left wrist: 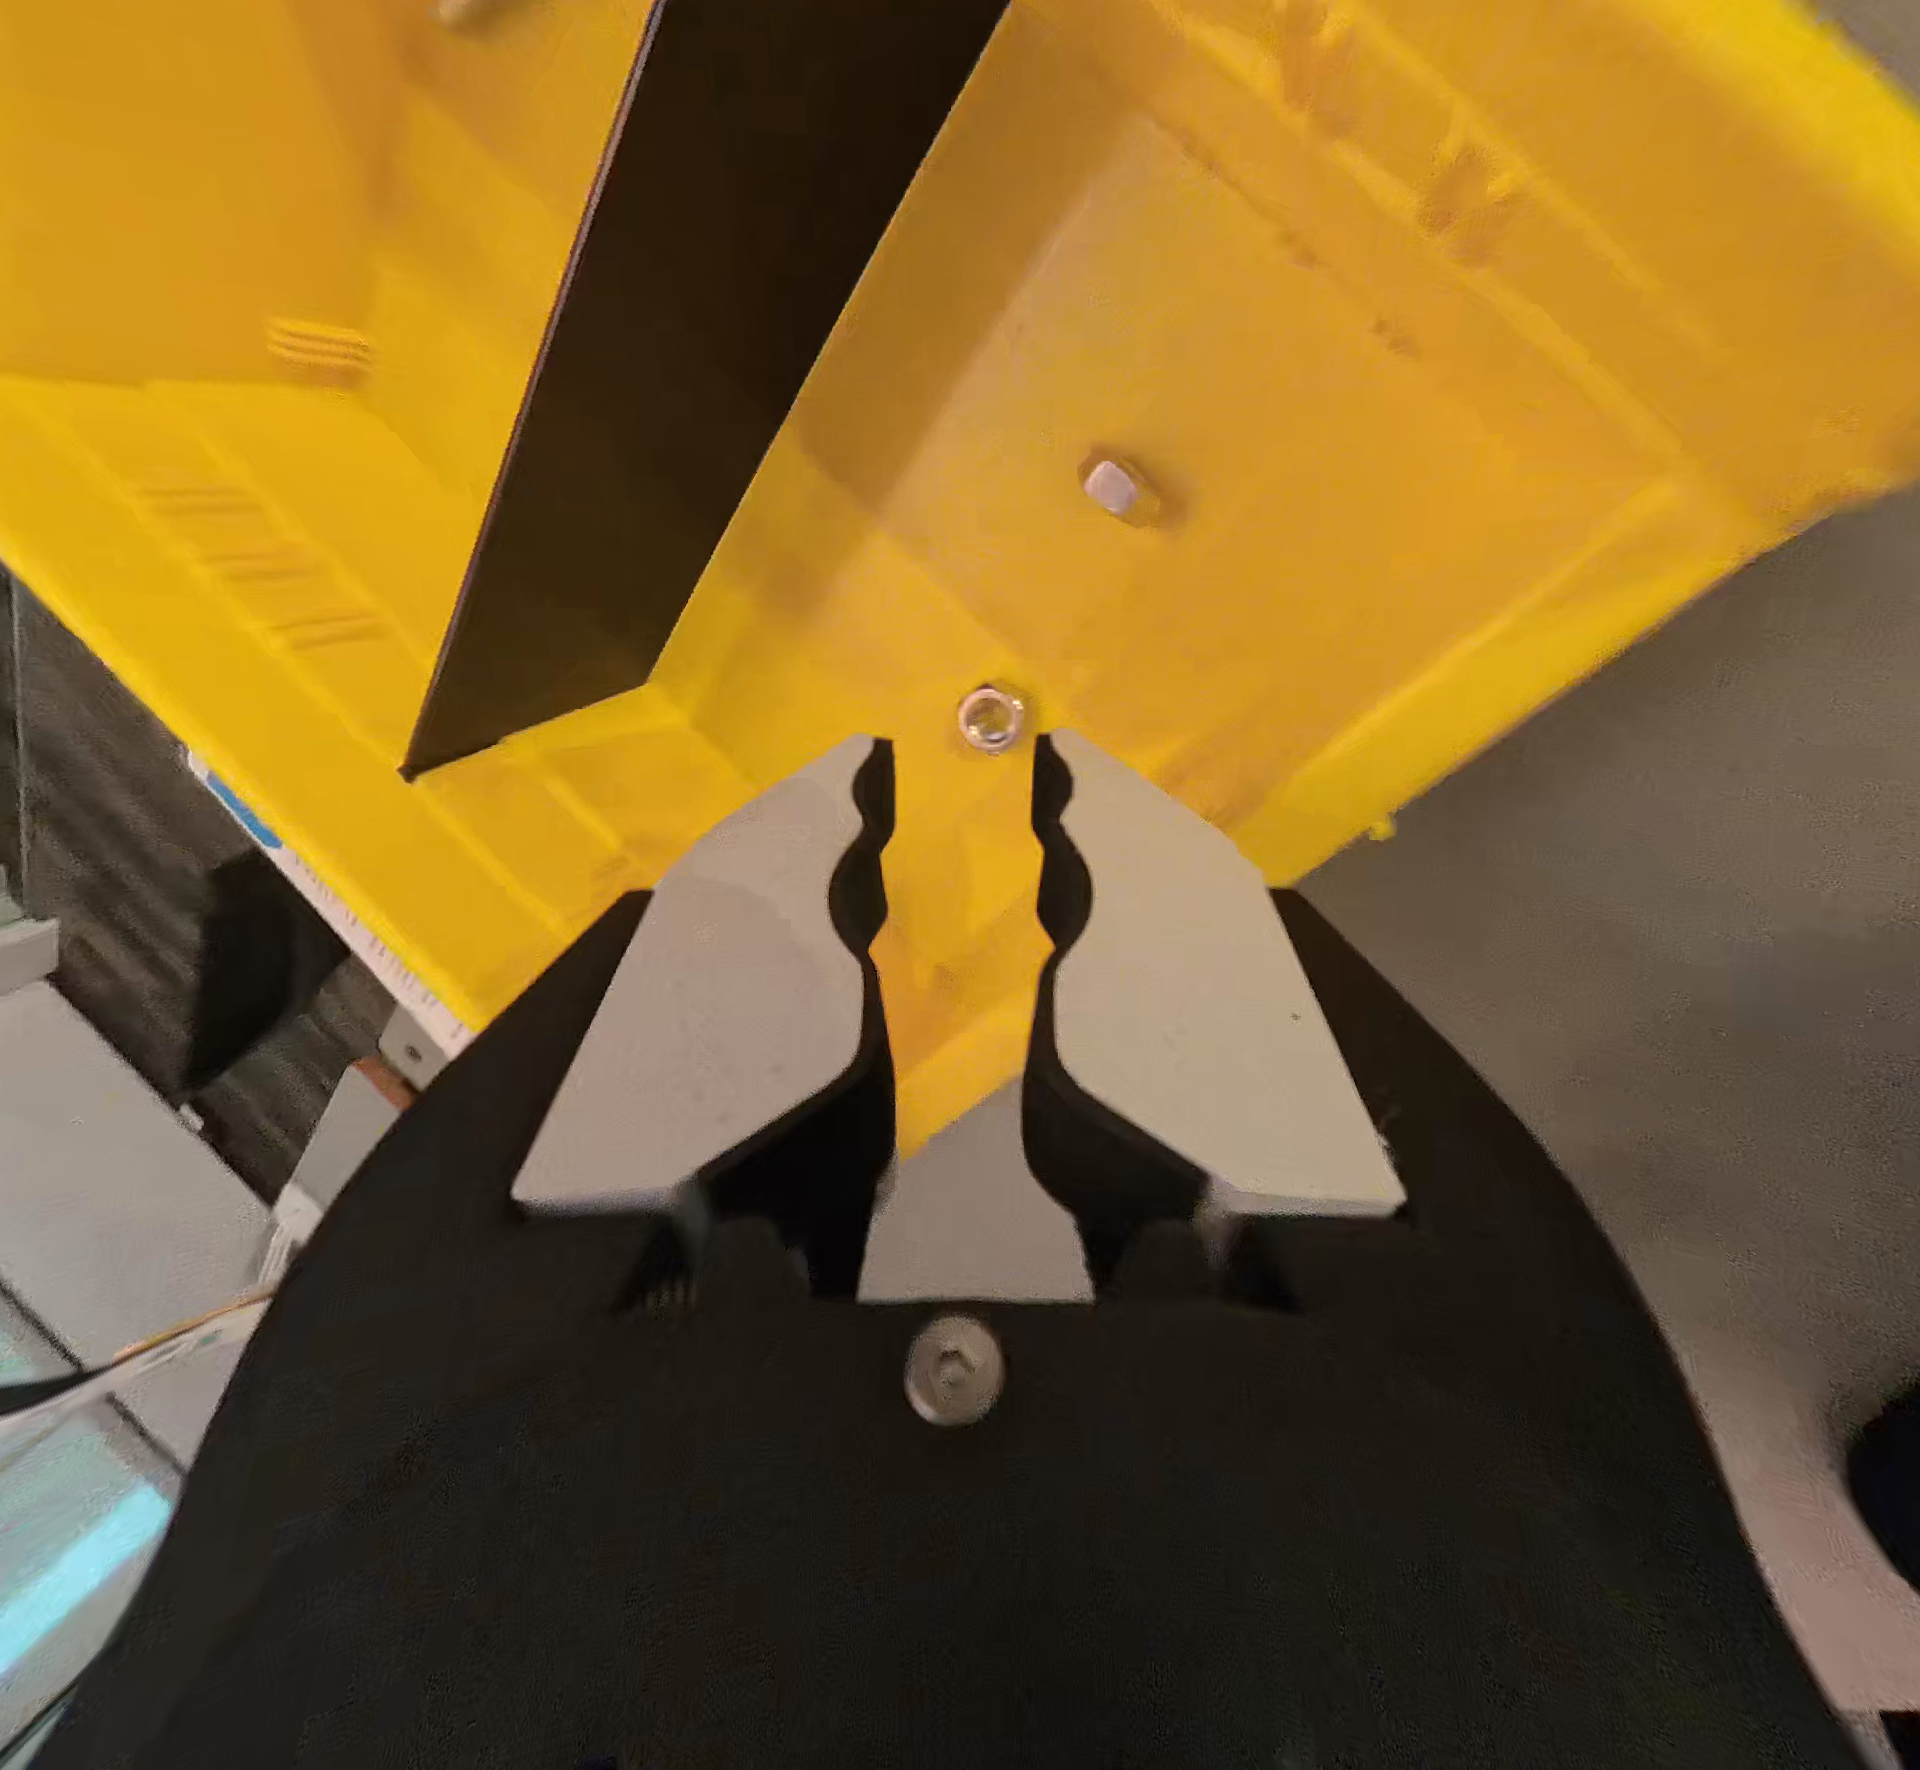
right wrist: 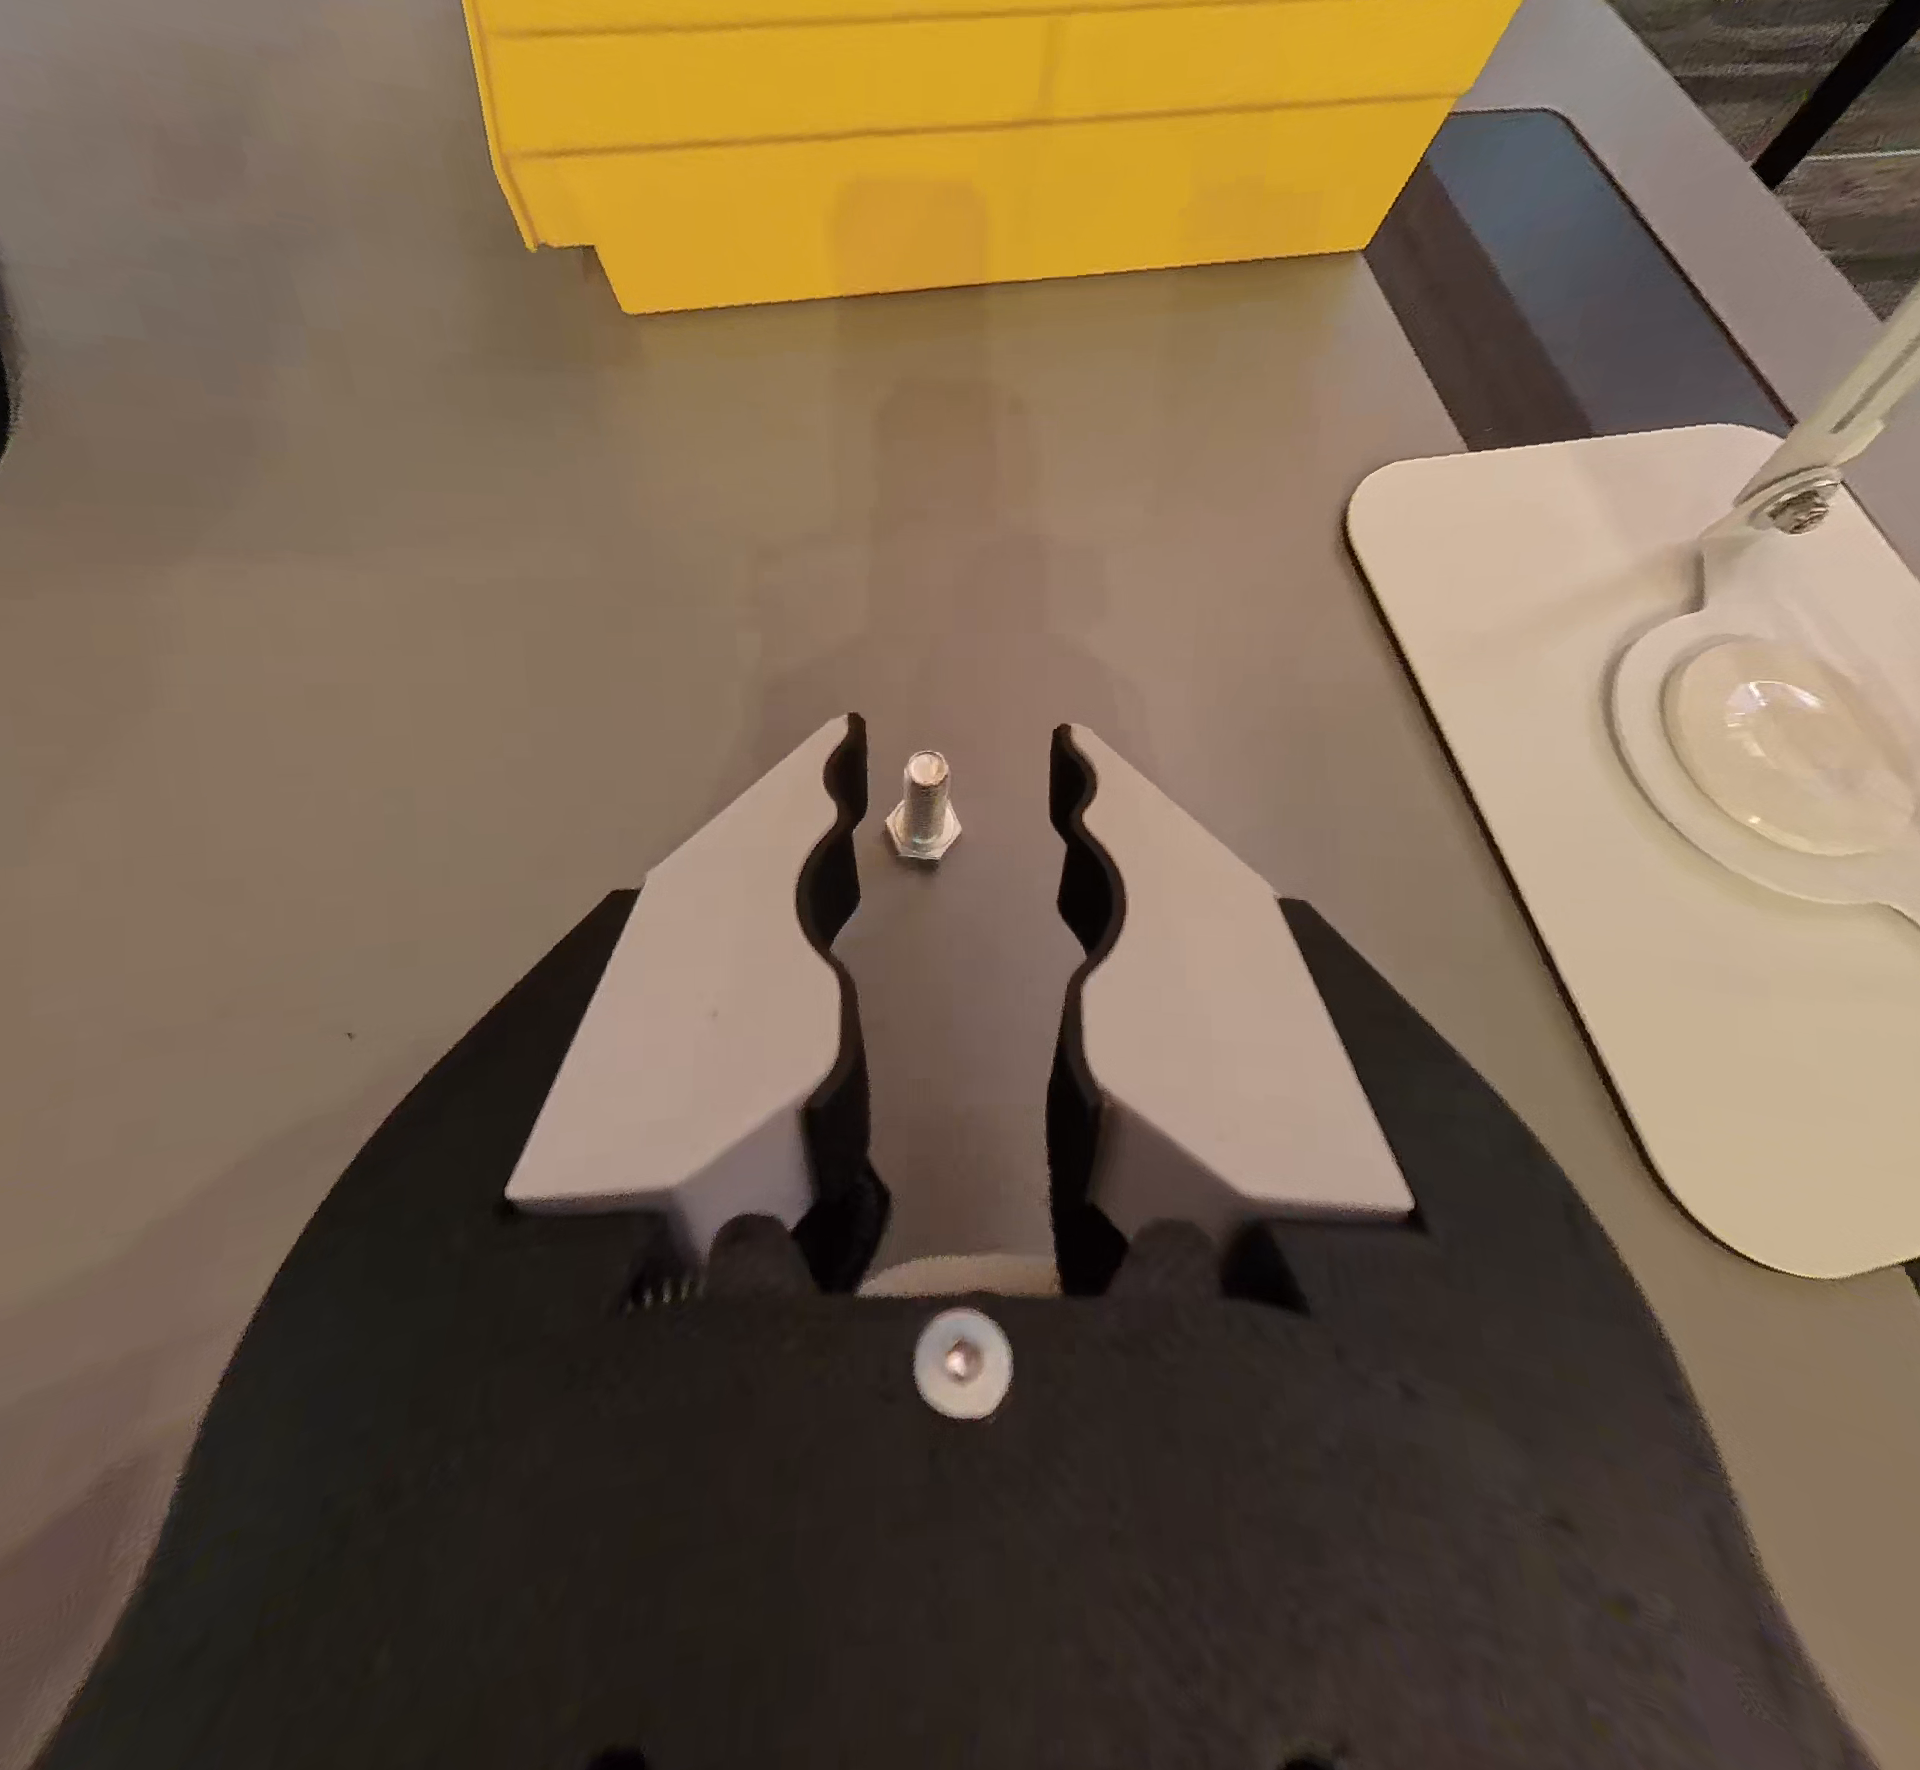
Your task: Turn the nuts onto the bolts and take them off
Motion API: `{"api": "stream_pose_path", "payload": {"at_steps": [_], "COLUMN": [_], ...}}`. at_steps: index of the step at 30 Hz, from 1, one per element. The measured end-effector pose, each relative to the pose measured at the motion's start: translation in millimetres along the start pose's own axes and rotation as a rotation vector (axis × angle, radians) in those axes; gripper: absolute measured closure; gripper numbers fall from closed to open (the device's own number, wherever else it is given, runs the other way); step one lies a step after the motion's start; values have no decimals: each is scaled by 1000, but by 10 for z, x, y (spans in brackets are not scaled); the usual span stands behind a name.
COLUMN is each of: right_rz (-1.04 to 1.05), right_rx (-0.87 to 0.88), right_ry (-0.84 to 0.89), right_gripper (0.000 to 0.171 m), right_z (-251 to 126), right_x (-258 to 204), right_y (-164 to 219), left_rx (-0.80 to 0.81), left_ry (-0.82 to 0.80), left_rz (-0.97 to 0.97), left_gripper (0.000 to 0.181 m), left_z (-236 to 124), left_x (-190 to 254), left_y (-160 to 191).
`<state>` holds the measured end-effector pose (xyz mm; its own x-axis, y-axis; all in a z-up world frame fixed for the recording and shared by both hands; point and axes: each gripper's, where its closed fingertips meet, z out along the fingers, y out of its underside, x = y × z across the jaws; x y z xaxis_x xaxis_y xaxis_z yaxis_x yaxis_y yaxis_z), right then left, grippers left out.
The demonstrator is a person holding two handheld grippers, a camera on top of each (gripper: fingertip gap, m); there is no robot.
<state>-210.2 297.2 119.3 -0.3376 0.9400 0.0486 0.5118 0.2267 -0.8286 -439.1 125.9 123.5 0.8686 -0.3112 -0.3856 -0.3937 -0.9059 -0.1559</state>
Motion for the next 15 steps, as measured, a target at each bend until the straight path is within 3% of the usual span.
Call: {"api": "stream_pose_path", "payload": {"at_steps": [6, 11, 15], "right_rz": [11, 17, 16], "right_rx": [16, 38, 45], "right_ry": [24, 32, 36], "right_gripper": [139, 140, 141], "right_z": [-70, -123, -140], "right_x": [69, 97, 109], "right_y": [-16, -65, -76], "left_rx": [-216, -351, -328], "left_ry": [242, 239, 272], "left_rz": [-4, 17, -3], "left_gripper": [146, 147, 153], "left_z": [276, 491, 560], "left_x": [115, 27, 31], "left_y": [133, 294, 252]}}
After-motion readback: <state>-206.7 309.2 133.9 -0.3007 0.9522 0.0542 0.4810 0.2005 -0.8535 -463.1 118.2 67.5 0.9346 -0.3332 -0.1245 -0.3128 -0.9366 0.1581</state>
